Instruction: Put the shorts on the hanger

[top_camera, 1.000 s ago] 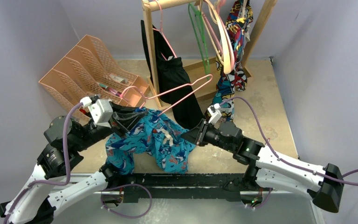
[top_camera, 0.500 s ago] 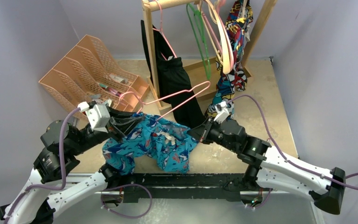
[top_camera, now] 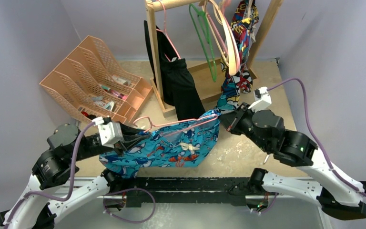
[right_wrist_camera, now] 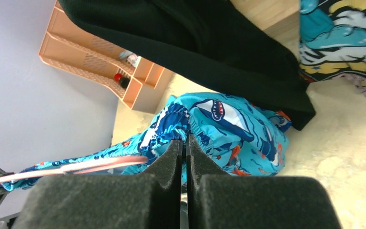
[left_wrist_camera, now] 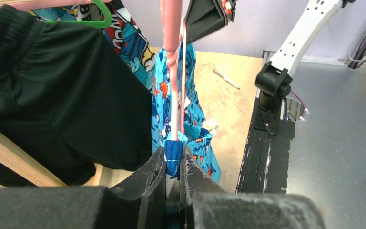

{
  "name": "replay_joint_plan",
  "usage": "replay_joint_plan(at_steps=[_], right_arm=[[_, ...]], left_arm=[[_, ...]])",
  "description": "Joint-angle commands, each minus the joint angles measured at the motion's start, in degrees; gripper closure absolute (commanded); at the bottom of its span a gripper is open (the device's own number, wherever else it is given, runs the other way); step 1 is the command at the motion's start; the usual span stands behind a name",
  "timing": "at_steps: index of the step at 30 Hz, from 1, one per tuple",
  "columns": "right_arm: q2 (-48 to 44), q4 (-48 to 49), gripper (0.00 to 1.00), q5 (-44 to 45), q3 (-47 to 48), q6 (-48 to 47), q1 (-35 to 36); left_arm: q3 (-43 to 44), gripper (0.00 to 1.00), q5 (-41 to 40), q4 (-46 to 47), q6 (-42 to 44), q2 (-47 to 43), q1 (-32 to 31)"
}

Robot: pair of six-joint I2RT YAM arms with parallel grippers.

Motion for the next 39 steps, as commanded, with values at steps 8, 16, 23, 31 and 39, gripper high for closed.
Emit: replay_joint_plan(at_steps=[8, 16, 23, 31, 39], right_arm=[[-4.04, -9.32, 1.0, 6.02, 6.93, -4.27, -0.23], [-4.21, 2.89, 1.0, -17.64, 7.77, -16.39, -0.19], [0.75, -0.51, 1.0, -29.02, 11.24, -20.79, -0.23], [1.08, -8.81, 1.0, -19.67, 18.9, -16.11, -0.23], [6.77, 3.36, 0.98, -30.71, 12.21, -21.5, -0.23]], left_arm=[[2.18, 1.0, 0.46, -6.88, 8.77, 4.66, -0.06], [1.85, 1.0, -0.96, -5.26, 9.61, 7.62, -0.06], [0.98, 1.0, -2.94, -5.27, 8.39, 7.5, -0.06], [0.99, 1.0, -4.97, -6.23, 9.41, 8.15, -0.06], [1.63, 1.0, 5.9, -3.79, 10.0, 11.44, -0.04]])
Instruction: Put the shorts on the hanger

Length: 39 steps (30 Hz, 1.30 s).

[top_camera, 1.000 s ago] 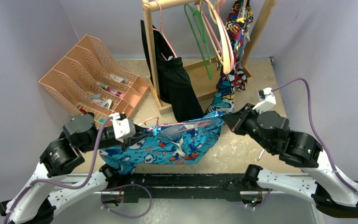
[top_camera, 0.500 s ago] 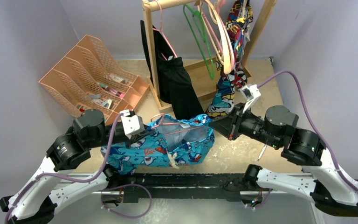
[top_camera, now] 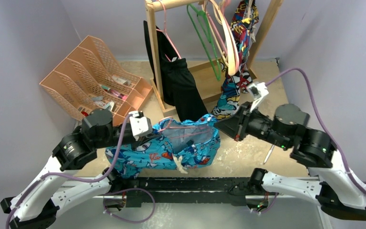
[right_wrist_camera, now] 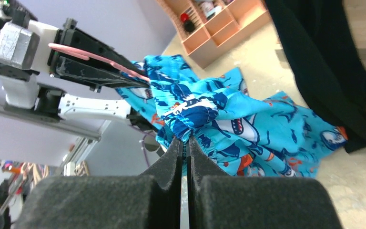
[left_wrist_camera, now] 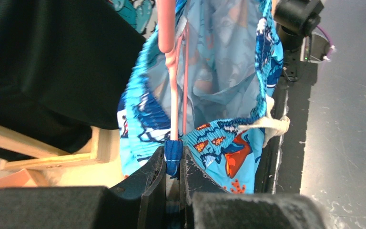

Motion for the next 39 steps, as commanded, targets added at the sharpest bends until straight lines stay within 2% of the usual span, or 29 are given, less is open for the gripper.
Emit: replay_joint_plan(at_steps=[1, 4, 7, 9, 14, 20, 27, 28, 30, 32, 34, 37, 39], right_arm=[[6.7, 8.67, 0.94, -8.46, -2.1, -5.96, -0.17], [9.09, 5.79, 0.79, -5.18, -3.3, -11.72, -0.13], [9.08, 6.26, 0.65, -8.52, -5.24, -15.87, -0.17], [8.52, 7.44, 0.6, -10.32, -5.44, -19.83, -0.13], [6.56, 10.45, 0.57, -16.89, -6.37, -24.91, -0.16], [4.92, 17.69, 0.51, -30.91, -10.51, -29.06, -0.16], [9.15, 21.6, 0.48, -33.53, -10.29, -35.33, -0.17], [9.9, 22.11, 0.5, -34.53, -10.35, -35.71, -0.11], [10.47, 22.71, 0.6, -35.95, -10.37, -36.28, -0.16], [9.83, 22.89, 0.77, -36.08, -10.88, -36.68, -0.17], [7.59, 23.91, 0.98, -35.03, -12.08, -36.41, -0.16], [2.23, 29.63, 1.0, -36.06, -15.12, -31.84, -0.14], [-0.02, 29.99, 1.0, -36.21, -15.8, -30.99, -0.16]], left_arm=[[0.75, 1.0, 8.22, 4.95, 0.44, 1.57, -0.06], [-2.13, 1.0, 11.35, 10.15, -3.38, 1.02, -0.06], [-3.93, 1.0, 14.57, 12.99, -5.8, 0.0, -0.06], [-4.37, 1.0, 15.17, 13.88, -6.72, -0.76, -0.06], [-3.45, 1.0, 15.69, 13.57, -6.76, -0.65, -0.06], [-3.59, 1.0, 16.86, 15.39, -7.34, -0.42, -0.04], [-3.03, 1.0, 17.79, 16.02, -7.88, 0.13, -0.06], [-2.8, 1.0, 17.98, 15.87, -7.95, 0.23, -0.06], [-2.57, 1.0, 17.53, 15.64, -7.9, 0.3, -0.06], [-2.34, 0.99, 15.34, 15.33, -8.59, -0.14, -0.06], [-1.36, 0.91, 11.46, 14.74, -9.72, -1.17, -0.06], [3.53, 0.87, 7.92, 9.46, -7.2, -2.14, -0.06], [5.77, 0.85, 5.64, 6.25, -6.23, -2.75, -0.06]])
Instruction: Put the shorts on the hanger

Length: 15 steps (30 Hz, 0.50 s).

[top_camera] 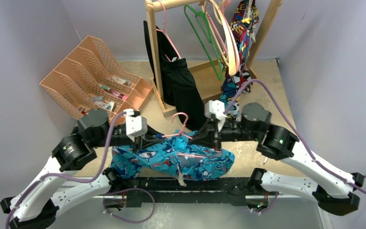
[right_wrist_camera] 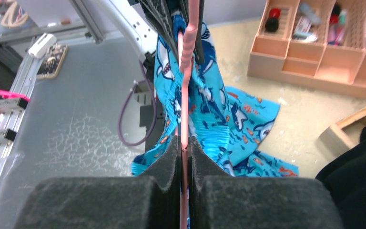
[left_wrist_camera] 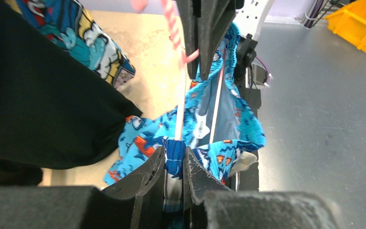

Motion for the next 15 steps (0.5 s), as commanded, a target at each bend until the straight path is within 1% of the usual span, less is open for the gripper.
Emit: replay_joint_plan(at_steps=[1, 3, 6, 9, 11, 13, 15], right_arm=[[-6.74, 5.18, 1.0, -1.98, -0.32, 2.92, -0.16], [-6.6, 1.08, 1.0, -0.48, 0.82, 2.43, -0.17], [-6.3, -3.81, 1.0, 1.6, 2.53, 1.78, -0.16], [-6.58, -6.13, 1.0, 2.39, 4.55, 1.61, -0.13], [-6.68, -6.79, 1.0, 4.47, 5.62, 2.96, -0.19], [-6.83, -7.9, 1.0, 6.1, 6.31, 4.29, -0.21], [-7.3, -9.02, 1.0, 7.49, 6.57, 6.36, -0.2]], left_arm=[[8.29, 0.85, -6.12, -2.65, 1.86, -3.32, 0.22], [9.02, 0.84, -6.7, -3.94, 2.2, -4.33, 0.27], [8.2, 0.81, -7.11, -3.52, 1.95, -6.36, 0.22], [7.48, 0.8, -7.81, -3.57, 1.86, -6.52, 0.22], [7.36, 0.77, -7.34, -3.31, 1.71, -5.86, 0.22], [7.51, 0.72, -7.23, -2.24, 0.88, -5.12, 0.23], [7.4, 0.58, -8.14, -0.29, -0.64, -4.74, 0.22]])
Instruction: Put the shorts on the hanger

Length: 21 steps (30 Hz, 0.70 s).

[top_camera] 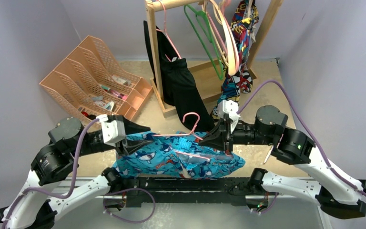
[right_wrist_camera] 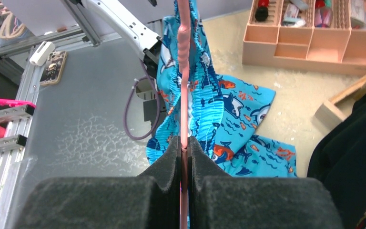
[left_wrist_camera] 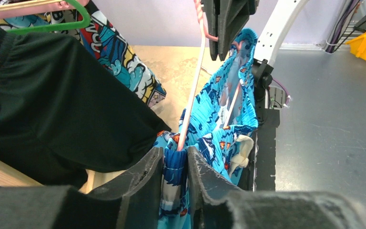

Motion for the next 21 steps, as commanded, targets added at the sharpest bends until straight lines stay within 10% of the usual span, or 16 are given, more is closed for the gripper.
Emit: replay_joint_plan(at_steps=[1, 21], right_arm=[[-1.76, -2.5, 1.0, 4.54, 3.45, 5.07, -0.1], [-4.66, -34.33, 1.0, 27.81, 16.45, 22.26, -0.13]], left_arm=[[0.69, 0.54, -2.94, 5.62, -3.21, 1.55, 0.22], [-2.54, 0.34, -29.83, 19.87, -21.55, 11.18, 0.22]])
